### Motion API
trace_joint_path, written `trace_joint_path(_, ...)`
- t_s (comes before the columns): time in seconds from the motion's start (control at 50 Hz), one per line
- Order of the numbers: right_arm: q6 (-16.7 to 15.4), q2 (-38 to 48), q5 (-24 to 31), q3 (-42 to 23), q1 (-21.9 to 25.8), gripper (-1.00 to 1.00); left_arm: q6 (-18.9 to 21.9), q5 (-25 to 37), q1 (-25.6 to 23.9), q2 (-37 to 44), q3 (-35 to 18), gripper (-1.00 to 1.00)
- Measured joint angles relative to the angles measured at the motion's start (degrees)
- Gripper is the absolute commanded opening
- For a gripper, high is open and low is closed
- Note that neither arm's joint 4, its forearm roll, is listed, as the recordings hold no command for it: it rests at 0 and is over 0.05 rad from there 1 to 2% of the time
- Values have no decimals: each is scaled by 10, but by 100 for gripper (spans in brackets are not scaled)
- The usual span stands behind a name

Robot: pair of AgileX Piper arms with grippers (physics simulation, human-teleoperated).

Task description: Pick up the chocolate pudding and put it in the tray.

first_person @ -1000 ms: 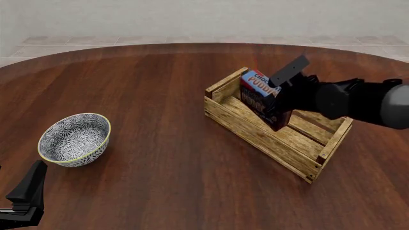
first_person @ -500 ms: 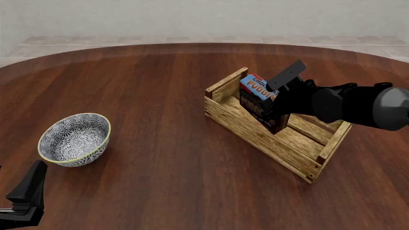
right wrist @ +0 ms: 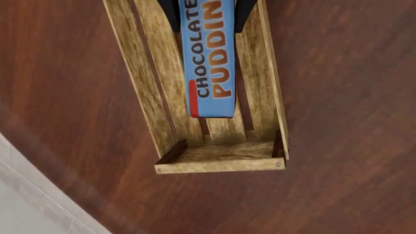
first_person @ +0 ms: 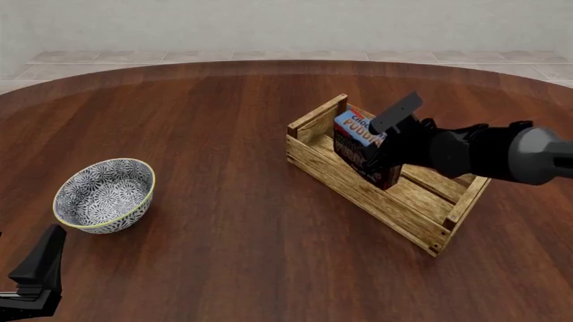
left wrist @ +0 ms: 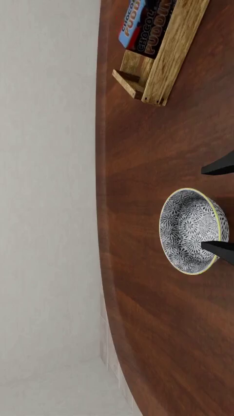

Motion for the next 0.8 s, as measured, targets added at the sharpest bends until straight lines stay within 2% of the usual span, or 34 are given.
trace_joint_path(0.8,12,26,-29,12,-1,-100,0,0,0,0,0,100)
